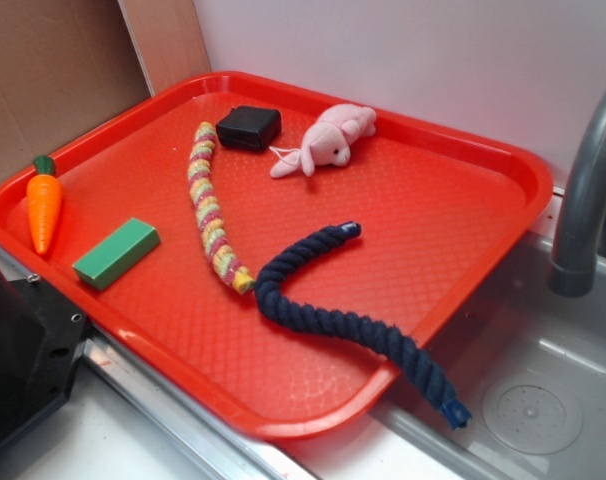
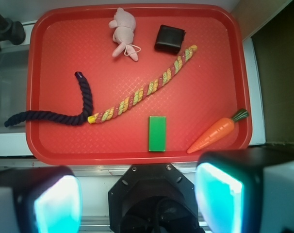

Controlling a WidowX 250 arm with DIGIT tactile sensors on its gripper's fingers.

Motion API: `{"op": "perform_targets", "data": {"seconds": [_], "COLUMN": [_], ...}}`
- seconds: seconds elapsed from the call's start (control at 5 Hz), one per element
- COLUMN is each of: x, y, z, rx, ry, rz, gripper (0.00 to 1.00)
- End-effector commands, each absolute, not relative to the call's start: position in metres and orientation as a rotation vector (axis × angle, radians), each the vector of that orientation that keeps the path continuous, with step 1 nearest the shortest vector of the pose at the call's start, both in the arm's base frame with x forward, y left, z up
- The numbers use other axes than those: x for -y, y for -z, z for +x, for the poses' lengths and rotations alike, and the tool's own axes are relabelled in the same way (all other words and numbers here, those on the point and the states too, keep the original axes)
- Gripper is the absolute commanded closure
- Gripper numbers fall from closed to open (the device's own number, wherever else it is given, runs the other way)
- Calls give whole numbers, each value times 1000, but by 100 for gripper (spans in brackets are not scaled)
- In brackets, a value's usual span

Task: Grab the carrot.

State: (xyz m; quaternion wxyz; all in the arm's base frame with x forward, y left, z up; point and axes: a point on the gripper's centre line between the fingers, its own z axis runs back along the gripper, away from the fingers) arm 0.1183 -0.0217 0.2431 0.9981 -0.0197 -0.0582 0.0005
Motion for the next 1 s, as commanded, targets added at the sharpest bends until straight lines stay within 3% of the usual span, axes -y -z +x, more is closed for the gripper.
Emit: {"op": "perform_targets", "data": {"seconds": [0.0, 0.2, 0.4, 0.6, 0.8], "x": [22, -28, -60, -75, -89], "y": [-243, -203, -179, -149, -114], "z": [118, 118, 119, 115, 105], "rx": [116, 65, 84, 69, 126], "ry": [-1, -247, -498, -746, -895], "rz": [-39, 22, 15, 53, -40], "gripper": [0, 0, 0, 0, 0]}}
